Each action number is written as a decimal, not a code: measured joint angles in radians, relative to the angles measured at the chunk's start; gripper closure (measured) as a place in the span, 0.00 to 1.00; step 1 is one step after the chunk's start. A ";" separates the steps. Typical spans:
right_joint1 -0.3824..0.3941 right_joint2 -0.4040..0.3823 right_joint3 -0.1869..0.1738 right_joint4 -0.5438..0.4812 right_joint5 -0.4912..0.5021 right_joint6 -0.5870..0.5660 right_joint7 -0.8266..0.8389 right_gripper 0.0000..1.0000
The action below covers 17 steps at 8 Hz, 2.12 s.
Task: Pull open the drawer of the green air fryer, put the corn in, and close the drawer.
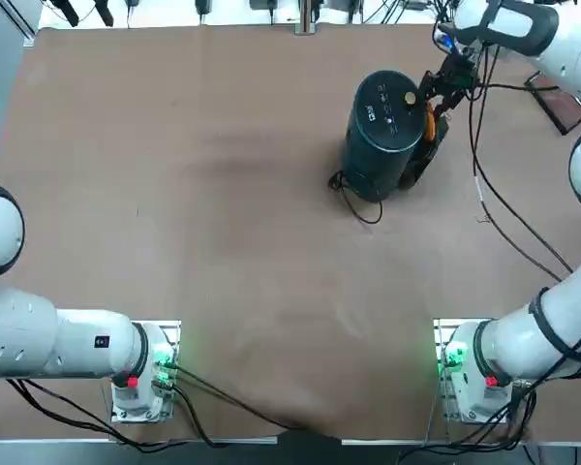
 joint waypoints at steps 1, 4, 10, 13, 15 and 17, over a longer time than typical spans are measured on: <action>0.000 0.001 -0.004 0.000 0.000 0.001 0.000 0.09; -0.004 -0.004 -0.016 0.012 0.000 0.000 0.012 0.00; -0.165 -0.006 -0.032 0.017 0.004 0.001 0.521 0.00; -0.172 0.009 -0.029 -0.019 0.057 0.021 0.776 0.00; -0.177 0.018 -0.030 -0.060 0.133 0.061 0.808 0.00; -0.188 0.024 -0.030 -0.089 0.180 0.098 0.816 0.00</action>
